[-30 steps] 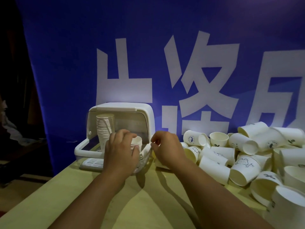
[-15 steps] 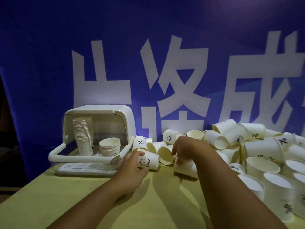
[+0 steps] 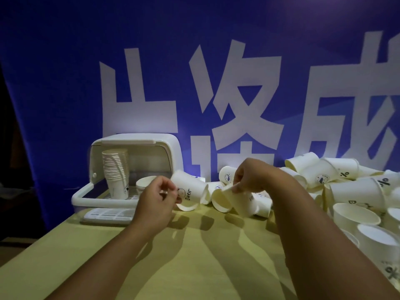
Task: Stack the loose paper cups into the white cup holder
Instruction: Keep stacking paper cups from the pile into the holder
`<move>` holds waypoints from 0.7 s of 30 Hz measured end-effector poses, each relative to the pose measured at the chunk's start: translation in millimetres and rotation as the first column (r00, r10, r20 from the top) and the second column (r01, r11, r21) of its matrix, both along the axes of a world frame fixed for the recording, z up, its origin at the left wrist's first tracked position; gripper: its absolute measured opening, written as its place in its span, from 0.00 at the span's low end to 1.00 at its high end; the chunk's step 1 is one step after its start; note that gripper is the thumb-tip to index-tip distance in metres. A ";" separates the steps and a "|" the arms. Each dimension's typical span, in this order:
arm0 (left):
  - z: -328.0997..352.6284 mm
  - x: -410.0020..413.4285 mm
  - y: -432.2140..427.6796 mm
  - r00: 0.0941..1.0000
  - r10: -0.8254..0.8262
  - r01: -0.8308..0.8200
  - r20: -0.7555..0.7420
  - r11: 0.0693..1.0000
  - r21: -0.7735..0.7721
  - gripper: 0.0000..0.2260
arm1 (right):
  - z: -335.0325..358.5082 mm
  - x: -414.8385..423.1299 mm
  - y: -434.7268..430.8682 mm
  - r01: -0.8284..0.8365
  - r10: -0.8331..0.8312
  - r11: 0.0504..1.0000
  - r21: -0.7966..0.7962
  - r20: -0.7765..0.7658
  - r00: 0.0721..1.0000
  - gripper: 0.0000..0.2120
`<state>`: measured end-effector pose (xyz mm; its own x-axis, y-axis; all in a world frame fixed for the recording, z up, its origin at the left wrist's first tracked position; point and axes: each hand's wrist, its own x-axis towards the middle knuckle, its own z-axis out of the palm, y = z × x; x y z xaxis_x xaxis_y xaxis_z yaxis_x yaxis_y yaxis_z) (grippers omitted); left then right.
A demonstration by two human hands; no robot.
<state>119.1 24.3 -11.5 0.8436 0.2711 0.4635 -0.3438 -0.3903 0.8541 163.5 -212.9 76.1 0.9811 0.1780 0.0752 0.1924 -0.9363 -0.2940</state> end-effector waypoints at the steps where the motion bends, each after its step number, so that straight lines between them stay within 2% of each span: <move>1: 3.6 -2.9 4.6 0.998 0.038 -0.038 0.056 0.999 0.005 0.06 | 4.5 -2.5 2.4 -0.028 0.024 0.995 0.092 0.035 0.999 0.14; 5: 16.3 -11.3 27.9 0.932 0.200 -0.220 0.303 0.975 0.034 0.07 | 6.6 -1.7 22.7 -0.085 0.035 0.932 0.352 0.145 0.989 0.12; 9: 16.1 -9.2 50.4 0.864 0.264 -0.387 0.429 0.893 0.230 0.04 | -9.3 6.6 43.7 -0.089 -0.003 0.902 0.422 0.214 0.977 0.14; 11: 12.6 -3.8 58.9 0.838 0.283 -0.456 0.466 0.832 0.315 0.05 | -15.9 8.4 51.7 -0.097 -0.022 0.893 0.440 0.256 0.966 0.14; 16: 5.3 9.0 72.5 0.863 0.305 -0.476 0.404 0.761 0.441 0.07 | -24.7 4.0 72.3 -0.177 -0.050 0.826 0.536 0.382 0.923 0.11; 19: 6.7 11.1 74.0 0.870 0.355 -0.492 0.341 0.655 0.574 0.07 | -28.8 -1.3 88.1 -0.230 -0.064 0.782 0.579 0.442 0.895 0.09; 21: 10.0 10.0 71.8 0.890 0.364 -0.452 0.275 0.621 0.641 0.06 | -31.4 -5.0 98.9 -0.269 -0.047 0.761 0.591 0.463 0.885 0.09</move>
